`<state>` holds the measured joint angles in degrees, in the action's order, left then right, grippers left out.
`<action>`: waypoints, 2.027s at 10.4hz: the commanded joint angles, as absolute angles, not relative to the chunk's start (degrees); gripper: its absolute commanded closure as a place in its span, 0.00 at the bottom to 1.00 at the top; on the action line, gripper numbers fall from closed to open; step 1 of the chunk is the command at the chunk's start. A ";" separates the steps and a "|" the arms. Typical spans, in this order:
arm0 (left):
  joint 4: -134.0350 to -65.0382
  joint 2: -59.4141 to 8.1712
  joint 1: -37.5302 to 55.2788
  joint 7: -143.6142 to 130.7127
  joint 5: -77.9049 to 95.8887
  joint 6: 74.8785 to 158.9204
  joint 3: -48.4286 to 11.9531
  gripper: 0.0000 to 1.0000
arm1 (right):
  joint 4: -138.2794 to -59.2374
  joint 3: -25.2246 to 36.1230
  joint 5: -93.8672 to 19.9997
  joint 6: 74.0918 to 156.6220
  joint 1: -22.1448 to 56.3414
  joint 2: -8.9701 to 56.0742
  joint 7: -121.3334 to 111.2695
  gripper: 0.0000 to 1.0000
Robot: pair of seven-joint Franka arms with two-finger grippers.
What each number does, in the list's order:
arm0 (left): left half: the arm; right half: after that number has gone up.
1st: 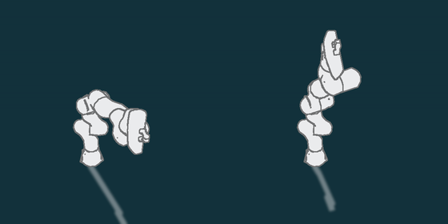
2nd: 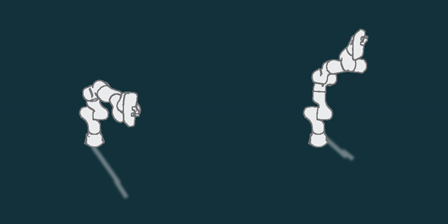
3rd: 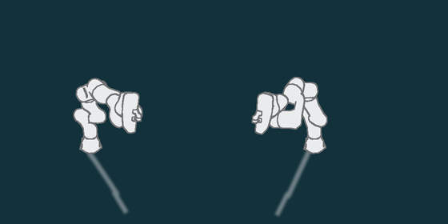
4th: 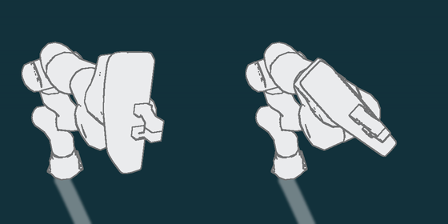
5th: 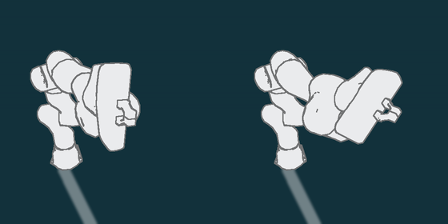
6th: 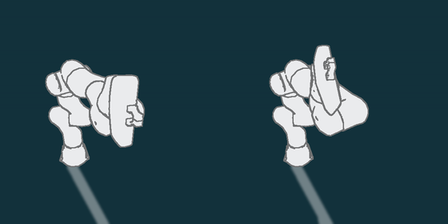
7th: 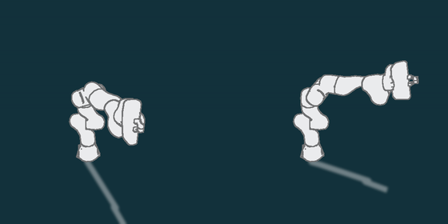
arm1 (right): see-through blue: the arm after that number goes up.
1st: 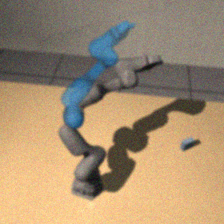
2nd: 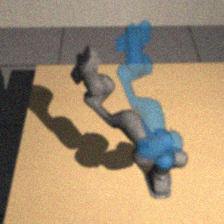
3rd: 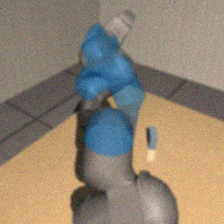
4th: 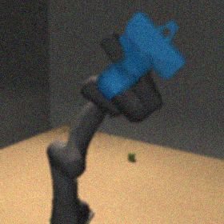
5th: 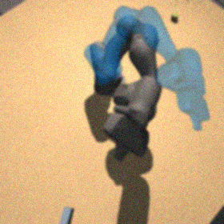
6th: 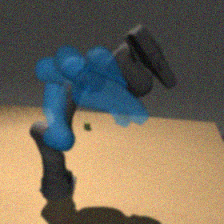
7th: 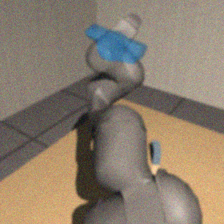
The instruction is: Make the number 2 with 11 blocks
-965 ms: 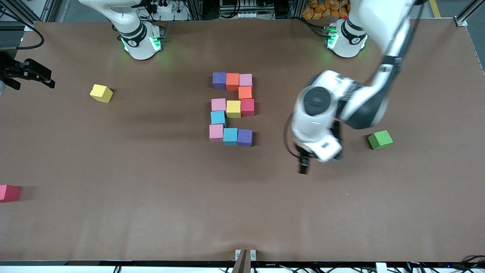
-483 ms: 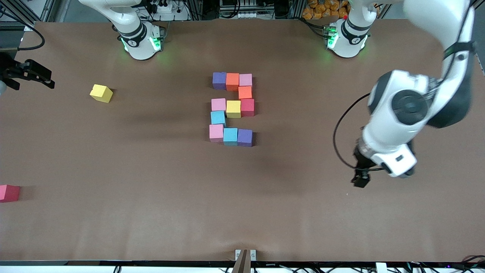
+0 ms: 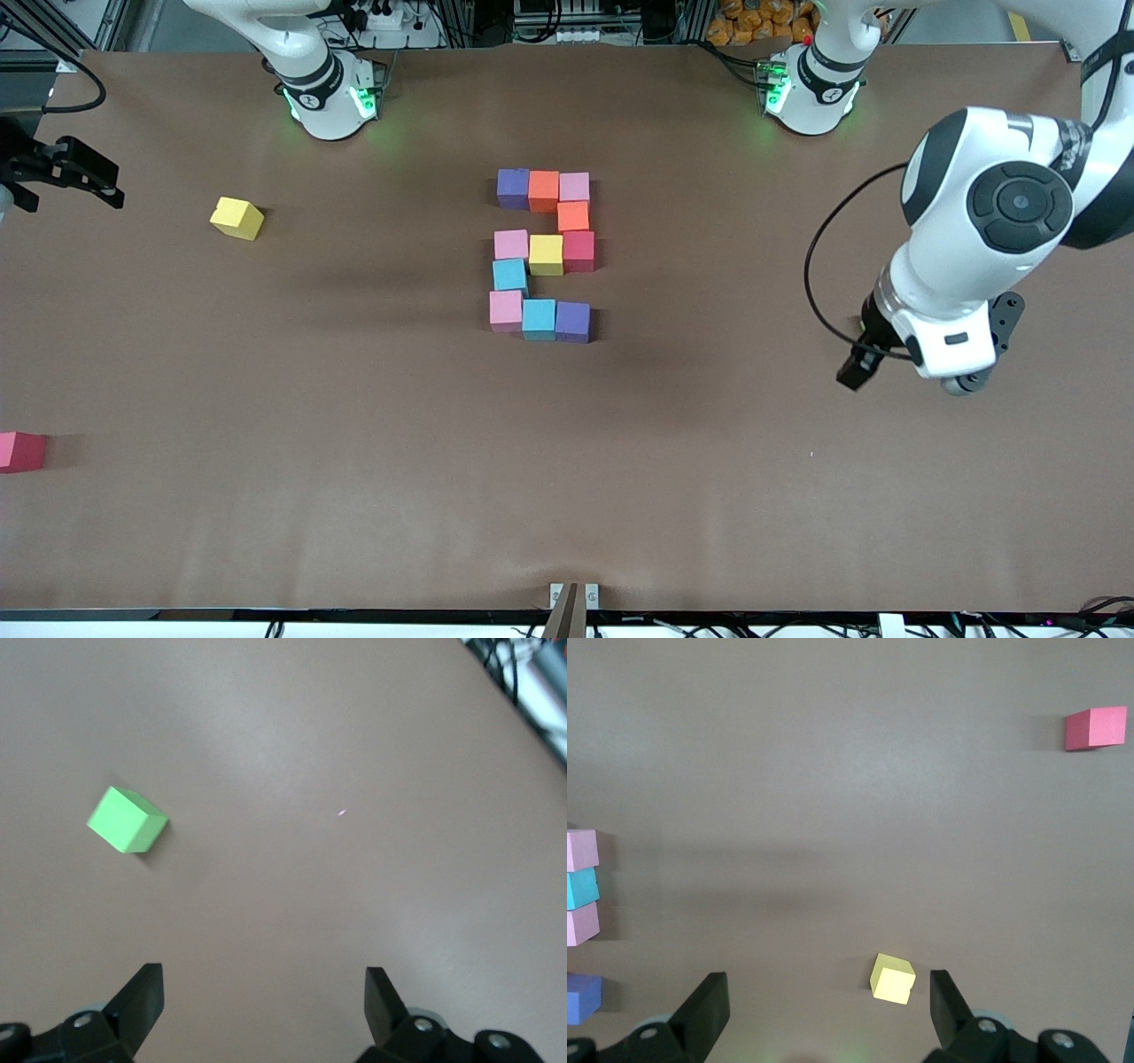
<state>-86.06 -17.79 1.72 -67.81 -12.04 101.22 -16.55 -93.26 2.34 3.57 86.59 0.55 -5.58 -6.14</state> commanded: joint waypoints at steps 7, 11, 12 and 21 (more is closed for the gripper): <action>-98.88 0.96 5.63 -20.92 -2.82 95.89 -2.46 0.00 | -91.32 2.02 3.08 86.40 1.40 -5.45 -5.80 0.00; -90.20 0.70 4.75 -14.26 -2.46 94.84 -1.41 0.00 | -90.53 2.46 1.76 87.45 1.14 -5.19 -5.89 0.00; -88.61 0.70 4.75 -12.59 -2.37 91.70 -0.10 0.00 | -90.44 2.55 1.76 87.45 1.06 -5.19 -5.98 0.00; -83.76 0.70 5.01 -6.33 -1.14 80.42 0.53 0.00 | -90.35 2.64 -0.53 87.36 0.26 -5.36 -6.15 0.00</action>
<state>-84.76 0.83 4.87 -7.63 -2.39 81.81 0.24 -91.41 2.77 1.05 87.81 1.06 -5.56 -6.13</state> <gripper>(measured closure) 0.000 0.000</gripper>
